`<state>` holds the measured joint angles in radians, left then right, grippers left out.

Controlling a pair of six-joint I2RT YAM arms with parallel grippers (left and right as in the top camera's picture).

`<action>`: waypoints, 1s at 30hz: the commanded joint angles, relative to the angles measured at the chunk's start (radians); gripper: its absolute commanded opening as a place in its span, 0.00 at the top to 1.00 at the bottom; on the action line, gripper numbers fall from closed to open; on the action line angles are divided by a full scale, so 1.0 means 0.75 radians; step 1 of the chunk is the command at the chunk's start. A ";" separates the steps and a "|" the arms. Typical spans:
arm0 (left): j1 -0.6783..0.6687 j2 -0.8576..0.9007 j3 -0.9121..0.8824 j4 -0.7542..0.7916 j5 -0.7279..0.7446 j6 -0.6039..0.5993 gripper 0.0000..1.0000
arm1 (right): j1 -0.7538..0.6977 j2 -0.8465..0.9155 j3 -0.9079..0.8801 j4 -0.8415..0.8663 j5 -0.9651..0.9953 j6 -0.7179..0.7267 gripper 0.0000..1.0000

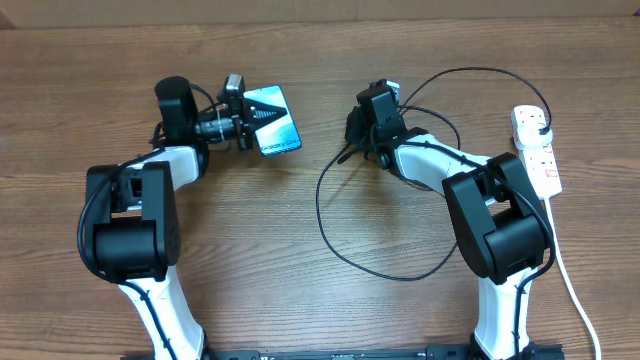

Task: Plug charger to phone and switch on socket
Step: 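Carry the cable plug with the right gripper toward the phone's bottom port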

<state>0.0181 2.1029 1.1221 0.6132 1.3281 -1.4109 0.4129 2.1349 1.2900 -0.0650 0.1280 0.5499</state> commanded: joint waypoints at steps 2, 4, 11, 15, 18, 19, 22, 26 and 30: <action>-0.079 0.004 0.037 0.006 -0.081 -0.009 0.96 | 0.006 0.049 0.003 -0.024 0.013 0.015 0.60; -0.093 0.004 0.048 0.006 -0.097 -0.009 0.96 | 0.006 0.050 0.003 -0.031 0.013 0.015 0.60; -0.090 0.004 0.077 0.006 -0.104 -0.014 0.95 | 0.006 0.074 0.003 -0.036 0.013 0.015 0.60; -0.084 0.004 0.077 0.006 -0.097 -0.013 0.96 | 0.006 0.110 0.004 -0.039 0.003 0.032 0.64; -0.083 0.004 0.077 0.006 -0.090 -0.014 0.96 | 0.006 0.125 0.004 -0.042 0.004 0.036 0.73; -0.083 0.004 0.077 0.006 -0.088 -0.014 0.95 | 0.006 0.125 0.004 -0.042 0.004 0.036 0.77; -0.083 0.004 0.077 0.006 -0.084 -0.013 0.96 | 0.006 0.125 0.005 -0.052 0.004 0.036 0.87; -0.079 0.004 0.077 0.006 -0.080 -0.003 0.96 | -0.003 0.124 0.010 -0.084 -0.013 0.065 0.96; -0.049 0.004 0.077 0.004 -0.038 -0.002 0.96 | -0.046 0.112 0.050 -0.123 -0.217 0.066 0.96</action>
<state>-0.0391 2.1029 1.1511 0.6125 1.2526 -1.4139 0.4030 2.1647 1.3319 -0.1150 0.1188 0.5922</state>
